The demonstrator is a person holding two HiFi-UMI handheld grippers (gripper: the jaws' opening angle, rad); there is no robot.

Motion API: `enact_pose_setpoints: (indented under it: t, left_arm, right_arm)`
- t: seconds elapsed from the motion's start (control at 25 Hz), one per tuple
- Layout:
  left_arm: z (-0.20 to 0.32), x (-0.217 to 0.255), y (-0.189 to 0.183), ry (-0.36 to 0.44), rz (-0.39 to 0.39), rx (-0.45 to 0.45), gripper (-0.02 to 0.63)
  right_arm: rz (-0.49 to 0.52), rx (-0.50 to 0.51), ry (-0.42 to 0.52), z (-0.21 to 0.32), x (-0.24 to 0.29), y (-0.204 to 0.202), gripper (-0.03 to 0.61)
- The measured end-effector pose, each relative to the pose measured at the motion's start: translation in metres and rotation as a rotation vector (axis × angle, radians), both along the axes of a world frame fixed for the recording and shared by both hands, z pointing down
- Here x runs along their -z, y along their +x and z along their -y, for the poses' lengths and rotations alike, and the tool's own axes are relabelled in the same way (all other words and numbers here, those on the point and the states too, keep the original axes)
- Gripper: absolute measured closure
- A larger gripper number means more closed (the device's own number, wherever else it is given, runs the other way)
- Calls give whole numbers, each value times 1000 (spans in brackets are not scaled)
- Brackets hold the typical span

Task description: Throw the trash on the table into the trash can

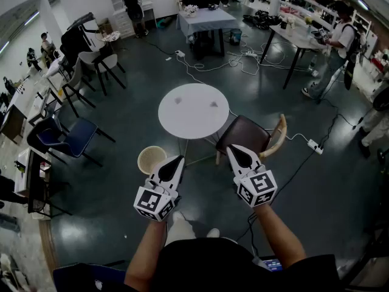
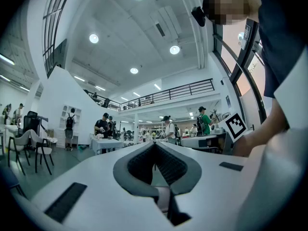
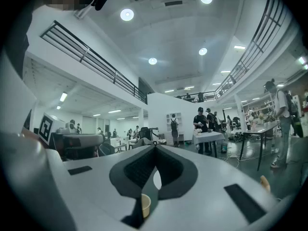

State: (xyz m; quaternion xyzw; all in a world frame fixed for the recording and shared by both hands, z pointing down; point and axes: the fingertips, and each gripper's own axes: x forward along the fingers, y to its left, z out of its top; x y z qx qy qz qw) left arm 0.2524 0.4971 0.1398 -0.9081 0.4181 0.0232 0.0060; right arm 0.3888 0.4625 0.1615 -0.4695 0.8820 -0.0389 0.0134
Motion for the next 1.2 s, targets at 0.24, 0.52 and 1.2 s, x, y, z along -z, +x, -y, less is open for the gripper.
enact_pose_setpoints:
  t: [0.24, 0.52, 1.2]
  left_arm:
    - [11, 4, -1, -2, 0, 5, 598]
    - [36, -1, -3, 0, -1, 4, 598]
    - [154, -3, -20, -26, -16, -35, 598]
  right_arm:
    - [-9, 4, -2, 9, 5, 1, 561]
    - [-11, 7, -3, 37, 0, -2, 561]
    - [-26, -26, -44, 148, -7, -20, 561]
